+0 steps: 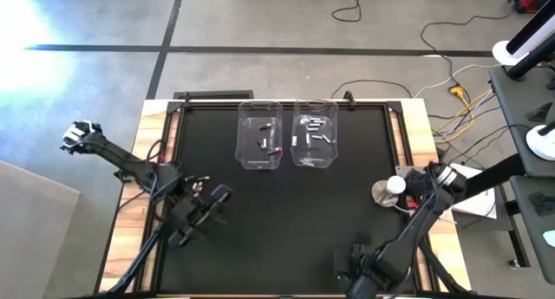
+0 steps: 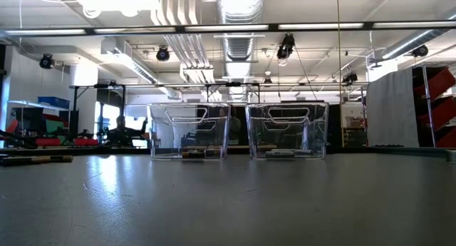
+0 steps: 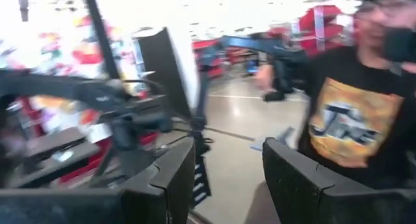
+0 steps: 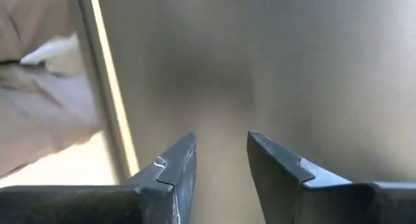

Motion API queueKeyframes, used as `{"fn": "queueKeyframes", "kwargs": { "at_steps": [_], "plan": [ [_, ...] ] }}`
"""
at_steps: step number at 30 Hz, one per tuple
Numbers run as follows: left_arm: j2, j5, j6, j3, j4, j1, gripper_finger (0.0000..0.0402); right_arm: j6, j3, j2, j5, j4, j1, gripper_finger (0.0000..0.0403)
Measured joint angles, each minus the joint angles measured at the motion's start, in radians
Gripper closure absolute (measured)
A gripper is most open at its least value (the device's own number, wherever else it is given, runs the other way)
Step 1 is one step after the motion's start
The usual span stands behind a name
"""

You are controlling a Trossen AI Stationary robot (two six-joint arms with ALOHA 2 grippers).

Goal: Sort batteries
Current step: Put the white battery into the right transparent bin

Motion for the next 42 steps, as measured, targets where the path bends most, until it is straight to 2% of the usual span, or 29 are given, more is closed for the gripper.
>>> {"fn": "queueKeyframes", "kwargs": {
  "at_steps": [2, 5, 8, 11, 17, 22, 29, 35, 42],
  "plan": [
    [0.015, -0.084, -0.039, 0.000, 0.012, 0.000, 0.0242, 0.062, 0.000, 0.017, -0.081, -0.007, 0.015, 0.0268],
    [0.053, -0.263, -0.098, 0.000, 0.013, -0.002, 0.0242, 0.122, 0.000, 0.025, -0.163, -0.018, 0.040, 0.0260],
    [0.105, -0.455, -0.181, 0.000, 0.024, -0.002, 0.0242, 0.183, -0.003, 0.024, -0.198, -0.060, 0.067, 0.0255],
    [0.158, -0.576, -0.258, 0.000, 0.056, -0.001, 0.0242, 0.228, -0.019, 0.023, -0.219, -0.125, 0.097, 0.0251],
    [0.266, -0.589, -0.329, 0.000, 0.142, -0.004, 0.0242, 0.274, -0.140, 0.021, -0.401, -0.104, 0.121, 0.0246],
    [0.355, -0.591, -0.390, 0.000, 0.249, -0.005, 0.0242, 0.232, -0.263, 0.020, -0.524, -0.017, 0.120, 0.0238],
    [0.448, -0.591, -0.428, 0.000, 0.378, -0.010, 0.0242, 0.204, -0.390, 0.020, -0.639, 0.074, 0.099, 0.0226],
    [0.491, -0.592, -0.449, 0.000, 0.445, -0.025, 0.0242, 0.215, -0.444, 0.020, -0.728, 0.181, 0.091, 0.0228],
    [0.526, -0.594, -0.461, 0.000, 0.507, -0.051, 0.0242, 0.273, -0.506, 0.018, -0.764, 0.286, 0.091, 0.0245]
  ]
}}
